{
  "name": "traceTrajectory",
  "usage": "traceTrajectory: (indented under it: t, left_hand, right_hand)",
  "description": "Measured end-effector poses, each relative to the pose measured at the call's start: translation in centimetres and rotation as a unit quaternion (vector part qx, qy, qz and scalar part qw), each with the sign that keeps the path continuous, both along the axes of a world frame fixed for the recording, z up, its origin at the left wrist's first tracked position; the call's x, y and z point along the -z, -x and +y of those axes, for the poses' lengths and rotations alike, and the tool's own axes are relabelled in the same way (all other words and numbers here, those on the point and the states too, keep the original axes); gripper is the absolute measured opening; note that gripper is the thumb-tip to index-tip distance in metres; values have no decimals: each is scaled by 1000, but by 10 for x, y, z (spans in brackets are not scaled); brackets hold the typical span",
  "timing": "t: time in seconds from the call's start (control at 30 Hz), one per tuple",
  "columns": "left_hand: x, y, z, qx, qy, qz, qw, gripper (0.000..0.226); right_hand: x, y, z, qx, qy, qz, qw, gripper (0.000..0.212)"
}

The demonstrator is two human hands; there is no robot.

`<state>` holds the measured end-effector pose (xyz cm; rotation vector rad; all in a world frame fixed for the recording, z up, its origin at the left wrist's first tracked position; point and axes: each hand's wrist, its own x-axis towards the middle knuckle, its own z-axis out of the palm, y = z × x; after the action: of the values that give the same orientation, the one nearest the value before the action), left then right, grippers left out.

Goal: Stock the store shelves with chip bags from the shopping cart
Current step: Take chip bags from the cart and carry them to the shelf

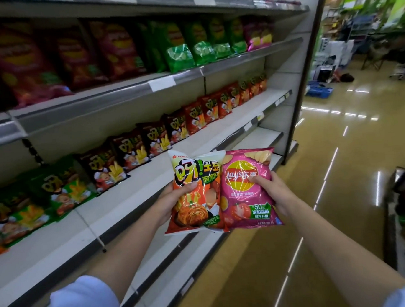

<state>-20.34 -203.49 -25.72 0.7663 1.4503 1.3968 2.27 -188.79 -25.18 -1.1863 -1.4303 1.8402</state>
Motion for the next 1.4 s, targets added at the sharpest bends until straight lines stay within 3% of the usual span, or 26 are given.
traceTrajectory:
  t: [0.17, 0.4, 0.53, 0.7, 0.83, 0.97, 1.13, 1.4]
  left_hand:
    - [-13, -17, 44, 16, -6, 4, 1000, 103]
    - [-46, -23, 74, 14, -31, 20, 999, 63]
    - [-83, -9, 71, -3, -52, 37, 998, 52]
    - [-122, 18, 49, -42, -57, 61, 996, 98]
    - [-157, 39, 27, -92, -84, 86, 988, 80]
    - [-190, 58, -1, -134, -108, 121, 978, 89]
    - [-204, 79, -37, -200, -124, 133, 963, 54]
    - [-205, 115, -96, -279, -93, 138, 946, 81]
  right_hand:
    - [-2, -23, 30, 27, 4, 16, 1000, 56]
    - [-39, -30, 59, 32, -33, 29, 999, 52]
    - [-72, -12, 64, 3, -67, 48, 997, 52]
    - [-118, 24, 67, -42, -107, 65, 991, 56]
    - [-157, 60, 60, -88, -137, 82, 983, 53]
    - [-187, 97, 49, -120, -163, 93, 975, 54]
    - [-209, 144, 32, -184, -186, 101, 960, 51]
    - [-216, 221, 5, -279, -185, 110, 936, 57]
